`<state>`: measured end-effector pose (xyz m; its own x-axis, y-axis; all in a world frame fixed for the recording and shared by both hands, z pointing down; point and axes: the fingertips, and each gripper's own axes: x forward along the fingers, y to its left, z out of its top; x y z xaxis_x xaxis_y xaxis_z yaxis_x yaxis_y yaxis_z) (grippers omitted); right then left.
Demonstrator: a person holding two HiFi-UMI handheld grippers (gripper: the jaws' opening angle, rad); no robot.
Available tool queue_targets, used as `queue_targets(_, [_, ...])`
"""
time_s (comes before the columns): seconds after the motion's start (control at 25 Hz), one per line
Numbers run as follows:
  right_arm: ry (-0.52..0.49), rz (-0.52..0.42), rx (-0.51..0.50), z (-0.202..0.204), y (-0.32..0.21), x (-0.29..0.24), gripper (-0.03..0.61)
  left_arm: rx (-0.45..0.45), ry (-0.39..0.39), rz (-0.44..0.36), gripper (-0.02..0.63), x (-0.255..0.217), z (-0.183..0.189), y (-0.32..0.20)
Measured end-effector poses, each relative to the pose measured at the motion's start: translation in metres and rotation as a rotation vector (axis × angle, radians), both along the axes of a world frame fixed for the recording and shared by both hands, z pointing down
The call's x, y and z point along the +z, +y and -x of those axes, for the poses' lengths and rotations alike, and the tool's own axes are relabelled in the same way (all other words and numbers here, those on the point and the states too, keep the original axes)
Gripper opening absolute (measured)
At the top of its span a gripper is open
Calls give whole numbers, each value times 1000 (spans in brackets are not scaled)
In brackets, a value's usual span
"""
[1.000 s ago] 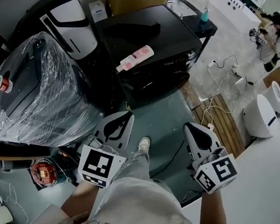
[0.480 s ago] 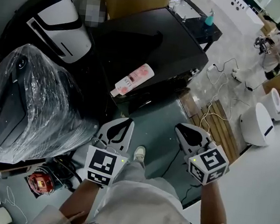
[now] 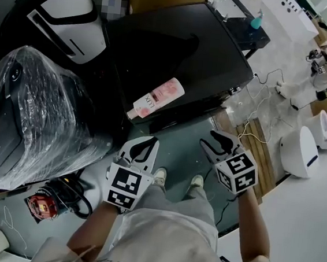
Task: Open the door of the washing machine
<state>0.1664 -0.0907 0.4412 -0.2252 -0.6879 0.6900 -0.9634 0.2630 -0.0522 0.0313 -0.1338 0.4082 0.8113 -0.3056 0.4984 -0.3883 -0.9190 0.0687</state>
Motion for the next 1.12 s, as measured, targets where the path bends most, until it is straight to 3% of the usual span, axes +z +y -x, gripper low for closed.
queue_targets(0.36, [1,105,-155,-36,-28,55,199,-118,-68,61,21,41,-23,-12])
queue_targets(0.56, [18,167,-299,-58,-43,84,213,-262,-61,129,21,52,-35,-18])
queue_targets(0.72, [41,198,-401,-77,-52,101,216,-358,-116,136,21,65,-38,-18])
queue_targets(1.12, [128,287,-622,-101,-66,160,229,-456,-186,171,21,90,-58,-9])
